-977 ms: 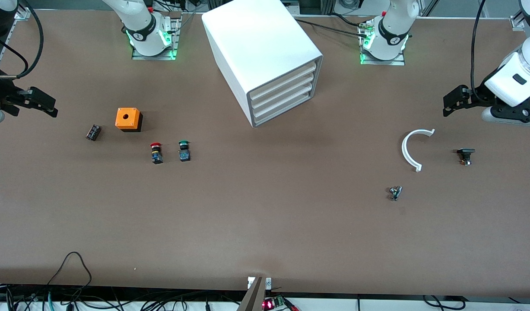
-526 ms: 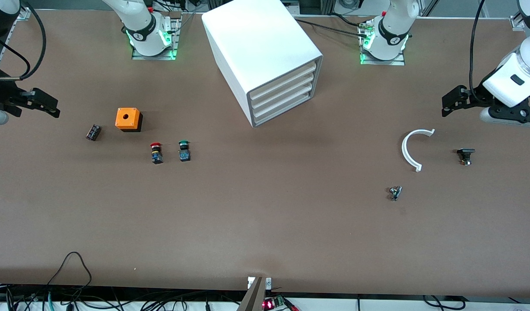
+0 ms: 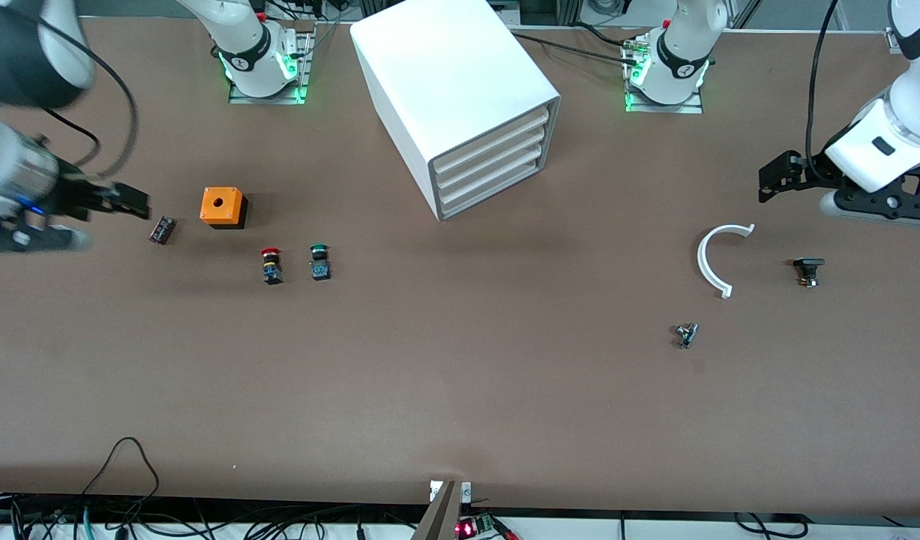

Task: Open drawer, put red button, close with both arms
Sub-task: 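Reach the right gripper to the red button while the left gripper reaches the drawer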

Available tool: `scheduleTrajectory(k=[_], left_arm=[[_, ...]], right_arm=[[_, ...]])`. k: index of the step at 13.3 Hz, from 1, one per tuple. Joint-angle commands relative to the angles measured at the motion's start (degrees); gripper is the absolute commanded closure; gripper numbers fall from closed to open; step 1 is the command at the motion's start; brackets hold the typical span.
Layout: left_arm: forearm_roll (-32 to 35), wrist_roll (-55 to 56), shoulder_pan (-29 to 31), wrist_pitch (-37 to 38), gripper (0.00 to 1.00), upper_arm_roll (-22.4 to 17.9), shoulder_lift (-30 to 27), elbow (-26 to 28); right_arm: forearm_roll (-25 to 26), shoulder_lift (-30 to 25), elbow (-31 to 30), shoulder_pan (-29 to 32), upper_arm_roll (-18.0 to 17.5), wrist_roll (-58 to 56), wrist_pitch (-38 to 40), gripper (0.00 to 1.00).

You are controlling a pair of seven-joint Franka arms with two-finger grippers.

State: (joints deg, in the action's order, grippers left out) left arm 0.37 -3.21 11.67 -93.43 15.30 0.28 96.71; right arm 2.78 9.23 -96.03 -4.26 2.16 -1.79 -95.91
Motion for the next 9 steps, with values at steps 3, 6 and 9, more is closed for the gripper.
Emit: scheduleTrajectory(k=[3,6,9], left_arm=[[-7.4,-3.5,2.6,6.8,0.0,-0.1,8.9,-3.1],[-17.3,-3.6,2.6,5.0,0.0,0.4,12.6,1.2],[-31.3,-9.2,2.2,-0.7,0.0,1.0,16.8,8.8]], right_arm=[[-0.8,8.6,0.4,-2.9,0.1,0.2,-4.9,0.0],[-1.2,11.0,-4.5,-3.6,-0.5,0.3,-11.0,0.0],[-1.3,12.6,-9.9,-3.6,-1.5,0.3,-19.3,0.0]])
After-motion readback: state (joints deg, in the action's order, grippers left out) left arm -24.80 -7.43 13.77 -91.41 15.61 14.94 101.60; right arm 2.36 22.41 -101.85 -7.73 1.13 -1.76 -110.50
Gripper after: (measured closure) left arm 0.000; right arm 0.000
